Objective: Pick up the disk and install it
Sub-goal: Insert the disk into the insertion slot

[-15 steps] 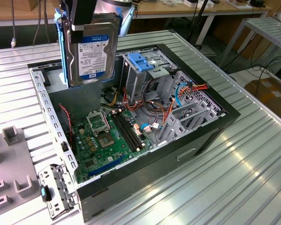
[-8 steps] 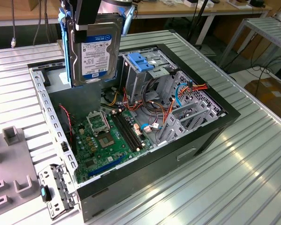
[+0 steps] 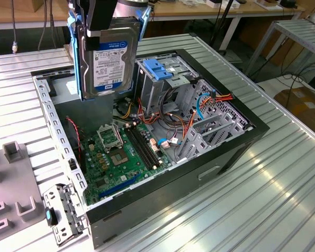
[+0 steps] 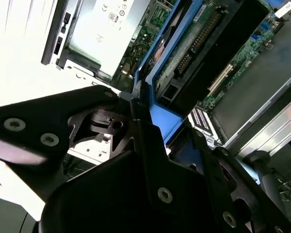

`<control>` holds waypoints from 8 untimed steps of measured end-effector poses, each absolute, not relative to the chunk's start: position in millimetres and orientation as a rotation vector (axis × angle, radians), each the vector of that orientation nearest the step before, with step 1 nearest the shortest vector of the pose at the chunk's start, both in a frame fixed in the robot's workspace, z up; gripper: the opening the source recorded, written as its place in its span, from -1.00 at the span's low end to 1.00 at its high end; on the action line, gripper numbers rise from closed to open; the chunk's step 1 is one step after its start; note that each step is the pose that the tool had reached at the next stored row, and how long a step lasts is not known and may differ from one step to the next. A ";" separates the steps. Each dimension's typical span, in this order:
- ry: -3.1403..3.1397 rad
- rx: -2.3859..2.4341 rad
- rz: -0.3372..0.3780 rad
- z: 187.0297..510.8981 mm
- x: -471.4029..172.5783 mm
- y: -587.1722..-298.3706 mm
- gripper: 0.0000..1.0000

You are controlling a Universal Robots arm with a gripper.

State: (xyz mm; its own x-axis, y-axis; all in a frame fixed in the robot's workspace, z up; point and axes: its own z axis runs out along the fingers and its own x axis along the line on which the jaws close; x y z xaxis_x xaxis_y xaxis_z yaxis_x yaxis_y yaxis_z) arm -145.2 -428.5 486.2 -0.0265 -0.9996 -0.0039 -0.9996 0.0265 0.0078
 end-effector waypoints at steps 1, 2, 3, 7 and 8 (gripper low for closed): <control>-2.249 2.190 -0.013 486.2 -145.1 -429.4 -0.26; -2.249 2.190 -0.013 486.2 -144.9 -430.9 -0.26; -2.249 2.189 -0.013 486.2 -144.5 -431.6 -0.26; -2.249 2.189 -0.013 486.2 -138.3 -432.4 -0.26; -2.249 2.189 -0.013 486.2 -135.1 -432.5 -0.26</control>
